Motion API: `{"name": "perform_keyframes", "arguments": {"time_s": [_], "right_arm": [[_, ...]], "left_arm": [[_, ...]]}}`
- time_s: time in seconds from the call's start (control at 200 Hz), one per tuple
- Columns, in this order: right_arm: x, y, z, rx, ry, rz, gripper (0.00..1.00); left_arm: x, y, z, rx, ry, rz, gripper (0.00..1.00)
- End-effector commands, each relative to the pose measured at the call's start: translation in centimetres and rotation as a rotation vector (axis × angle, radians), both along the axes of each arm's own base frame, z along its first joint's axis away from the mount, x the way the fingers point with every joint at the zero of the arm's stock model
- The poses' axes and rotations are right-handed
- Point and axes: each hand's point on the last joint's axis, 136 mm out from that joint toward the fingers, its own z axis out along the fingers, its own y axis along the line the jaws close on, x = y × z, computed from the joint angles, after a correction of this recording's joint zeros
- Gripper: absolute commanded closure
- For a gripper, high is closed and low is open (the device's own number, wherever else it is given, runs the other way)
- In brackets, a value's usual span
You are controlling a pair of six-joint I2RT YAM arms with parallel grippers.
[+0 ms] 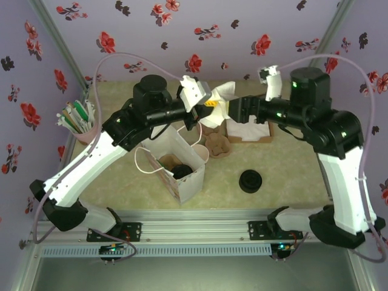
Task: Pack the takeout coffee
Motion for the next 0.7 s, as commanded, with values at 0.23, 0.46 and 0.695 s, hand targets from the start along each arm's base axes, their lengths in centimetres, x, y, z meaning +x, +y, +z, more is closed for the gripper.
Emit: {"name": "perform_keyframes", "arguments": {"time_s": [0.23,0.46,0.695], "right_arm": [[1.6,-9.2,-1.7,-0.145,-0.124,-0.482,0.01],[2.7,-9.4,-5.4,-0.202,-0.051,-0.527,0.01],[3.6,-8.4,-9.8,-0.221,0.048,-0.518,0.01]], "left_arm": [[-0.8,4.8,6.8,-0.407,0.208,0.148,1.00],[-0.5,10.9,6.3,-0.576,0.413,0.376,1.00],[-1.5,16.6,3.4,-0.629,0.522,0.563,1.00]]}}
